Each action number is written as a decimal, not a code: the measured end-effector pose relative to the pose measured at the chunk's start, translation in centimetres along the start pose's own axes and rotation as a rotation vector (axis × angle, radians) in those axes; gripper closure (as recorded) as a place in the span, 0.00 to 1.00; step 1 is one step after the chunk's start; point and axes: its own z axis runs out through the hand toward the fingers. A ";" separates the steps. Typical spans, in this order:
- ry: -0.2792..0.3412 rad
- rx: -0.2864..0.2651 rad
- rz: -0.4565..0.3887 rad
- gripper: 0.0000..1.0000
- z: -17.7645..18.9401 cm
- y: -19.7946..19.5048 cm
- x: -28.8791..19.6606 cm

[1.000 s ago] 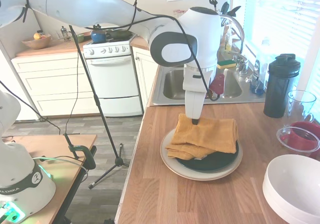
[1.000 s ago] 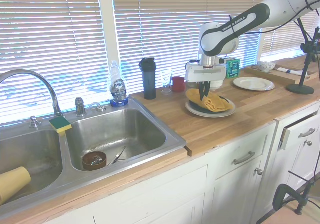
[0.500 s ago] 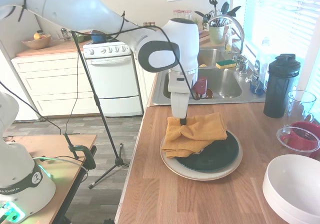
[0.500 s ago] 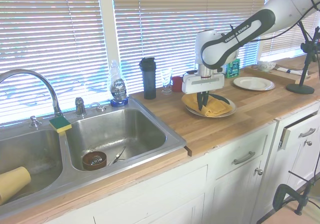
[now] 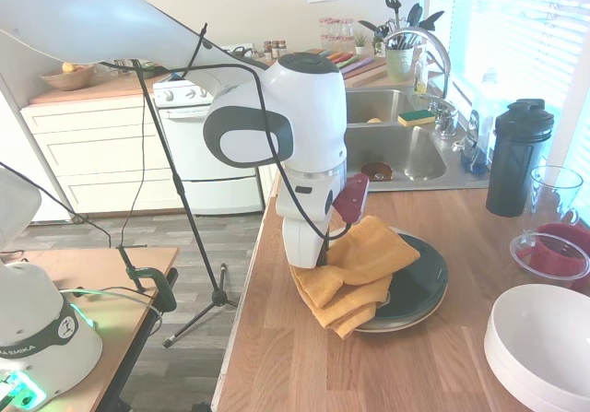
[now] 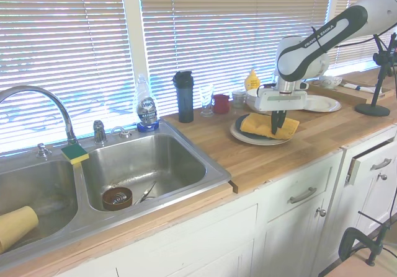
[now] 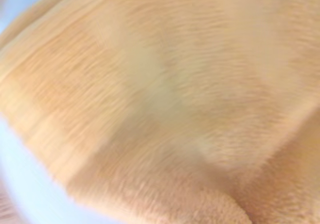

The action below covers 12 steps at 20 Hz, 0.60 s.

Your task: Wipe the blue plate in counterclockwise motion

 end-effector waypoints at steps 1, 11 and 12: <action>-0.008 0.004 0.010 1.00 0.0 0.3 0.6; -0.053 0.006 0.060 1.00 -2.0 -2.2 7.4; -0.050 0.007 0.049 1.00 -2.5 -3.1 6.8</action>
